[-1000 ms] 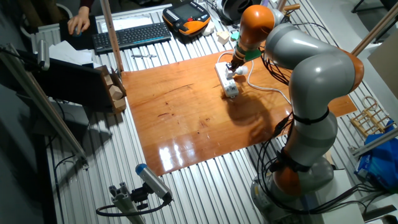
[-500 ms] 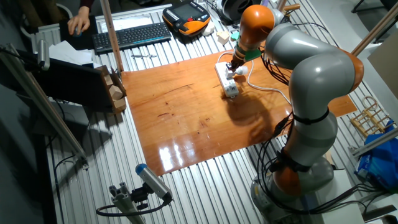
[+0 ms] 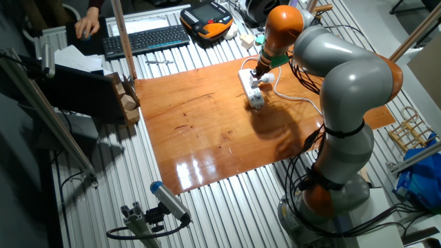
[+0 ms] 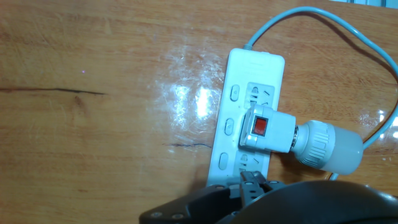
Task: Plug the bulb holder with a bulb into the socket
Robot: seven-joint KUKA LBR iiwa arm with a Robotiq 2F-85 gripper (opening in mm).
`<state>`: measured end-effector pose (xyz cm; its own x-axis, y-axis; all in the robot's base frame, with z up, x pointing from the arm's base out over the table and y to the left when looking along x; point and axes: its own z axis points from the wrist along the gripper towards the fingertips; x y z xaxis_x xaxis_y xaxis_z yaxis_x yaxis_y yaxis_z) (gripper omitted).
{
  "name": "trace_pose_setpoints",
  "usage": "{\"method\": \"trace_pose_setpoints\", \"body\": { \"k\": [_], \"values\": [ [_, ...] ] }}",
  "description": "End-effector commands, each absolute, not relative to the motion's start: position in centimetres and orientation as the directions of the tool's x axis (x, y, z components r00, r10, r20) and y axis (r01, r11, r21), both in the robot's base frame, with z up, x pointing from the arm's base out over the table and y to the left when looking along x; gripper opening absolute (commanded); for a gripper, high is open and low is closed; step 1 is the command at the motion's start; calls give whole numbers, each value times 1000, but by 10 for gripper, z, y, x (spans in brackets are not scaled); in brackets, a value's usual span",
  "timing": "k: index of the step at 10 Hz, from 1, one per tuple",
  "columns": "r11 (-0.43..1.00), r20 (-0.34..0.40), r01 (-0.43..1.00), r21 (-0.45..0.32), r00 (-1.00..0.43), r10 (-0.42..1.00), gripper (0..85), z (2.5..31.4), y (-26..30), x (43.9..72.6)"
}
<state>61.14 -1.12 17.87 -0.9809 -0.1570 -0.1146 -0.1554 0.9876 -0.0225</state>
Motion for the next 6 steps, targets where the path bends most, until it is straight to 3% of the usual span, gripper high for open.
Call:
{"method": "trace_pose_setpoints", "body": {
  "k": [1, 6],
  "values": [
    [988, -115, -155, -22, -981, -157, 0, 179, -11, 612],
    [987, -113, -158, -21, -981, -160, 0, 180, -12, 613]
  ]
}}
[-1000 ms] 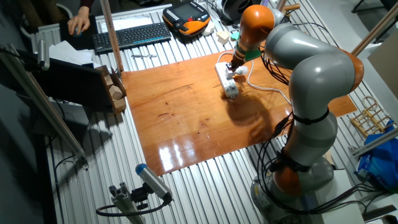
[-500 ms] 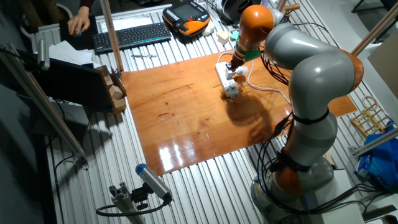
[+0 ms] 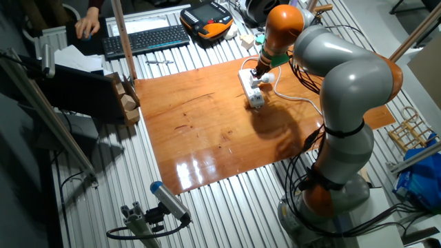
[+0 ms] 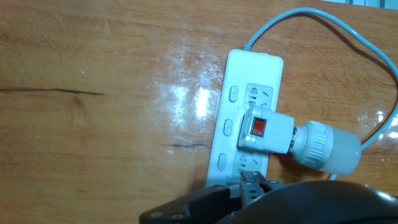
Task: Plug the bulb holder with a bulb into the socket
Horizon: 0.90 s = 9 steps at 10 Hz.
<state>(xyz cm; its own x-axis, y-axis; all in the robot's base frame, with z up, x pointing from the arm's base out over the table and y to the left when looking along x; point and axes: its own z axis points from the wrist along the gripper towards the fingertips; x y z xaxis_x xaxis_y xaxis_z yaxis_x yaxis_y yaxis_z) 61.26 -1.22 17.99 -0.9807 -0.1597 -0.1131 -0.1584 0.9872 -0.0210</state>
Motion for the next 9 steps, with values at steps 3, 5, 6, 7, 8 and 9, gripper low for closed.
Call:
{"method": "trace_pose_setpoints", "body": {
  "k": [3, 5, 6, 7, 8, 9],
  "values": [
    [988, -116, -154, -21, -981, -155, 0, 180, -12, 613],
    [988, -117, -154, -26, -981, -156, 0, 179, -12, 613],
    [988, -115, -154, -22, -981, -155, 0, 179, -12, 614],
    [988, -115, -152, -22, -981, -154, 0, 179, -13, 614],
    [988, -115, -152, -22, -981, -154, 0, 180, -13, 614],
    [988, -114, -152, -25, -981, -154, 0, 180, -13, 614]
  ]
}}
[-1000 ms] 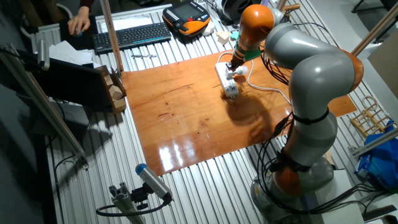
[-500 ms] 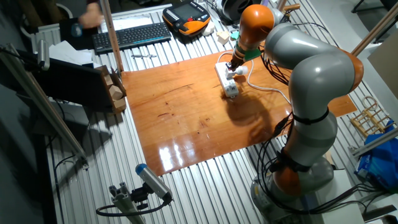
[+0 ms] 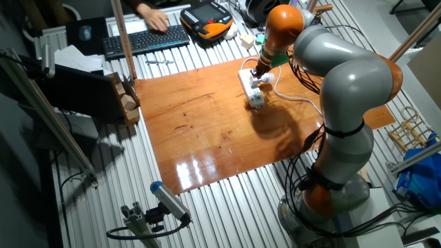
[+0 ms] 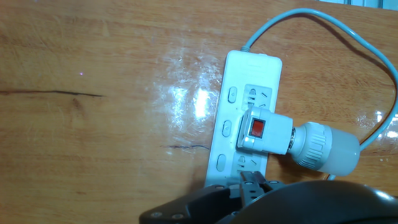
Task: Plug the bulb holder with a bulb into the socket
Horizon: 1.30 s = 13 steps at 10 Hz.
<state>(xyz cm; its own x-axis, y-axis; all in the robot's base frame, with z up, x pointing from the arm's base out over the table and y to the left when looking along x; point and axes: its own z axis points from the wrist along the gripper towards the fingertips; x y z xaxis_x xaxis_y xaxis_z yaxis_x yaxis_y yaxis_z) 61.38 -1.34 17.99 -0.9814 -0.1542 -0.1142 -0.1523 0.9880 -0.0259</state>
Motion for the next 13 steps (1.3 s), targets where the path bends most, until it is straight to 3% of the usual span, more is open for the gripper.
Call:
{"method": "trace_pose_setpoints", "body": {
  "k": [1, 13],
  "values": [
    [988, -114, -152, -27, -981, -154, 0, 180, -14, 614],
    [988, -108, -152, -26, -982, -154, 0, 180, -16, 617]
  ]
}}
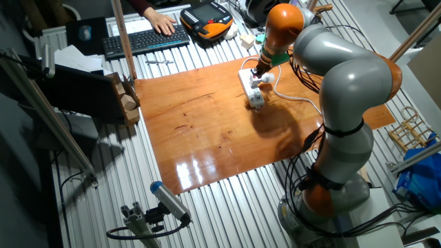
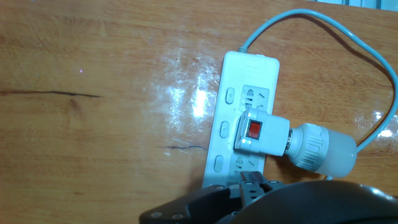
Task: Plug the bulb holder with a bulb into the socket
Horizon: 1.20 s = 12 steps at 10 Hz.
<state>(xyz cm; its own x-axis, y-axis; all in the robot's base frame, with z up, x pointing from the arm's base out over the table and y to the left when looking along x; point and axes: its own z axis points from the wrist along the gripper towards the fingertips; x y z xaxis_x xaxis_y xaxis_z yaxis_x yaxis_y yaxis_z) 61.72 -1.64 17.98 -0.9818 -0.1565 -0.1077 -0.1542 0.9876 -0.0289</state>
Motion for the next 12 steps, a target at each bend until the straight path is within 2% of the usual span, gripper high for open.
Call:
{"method": "trace_pose_setpoints", "body": {
  "k": [1, 4, 7, 12],
  "values": [
    [987, -102, -160, -33, -981, -163, 0, 180, -18, 619],
    [985, -95, -171, -37, -980, -173, 0, 181, -25, 620],
    [986, -106, -165, 10, -981, -163, 0, 170, -44, 617],
    [988, -89, -156, -11, -984, -156, 0, 156, -49, 611]
  ]
}}
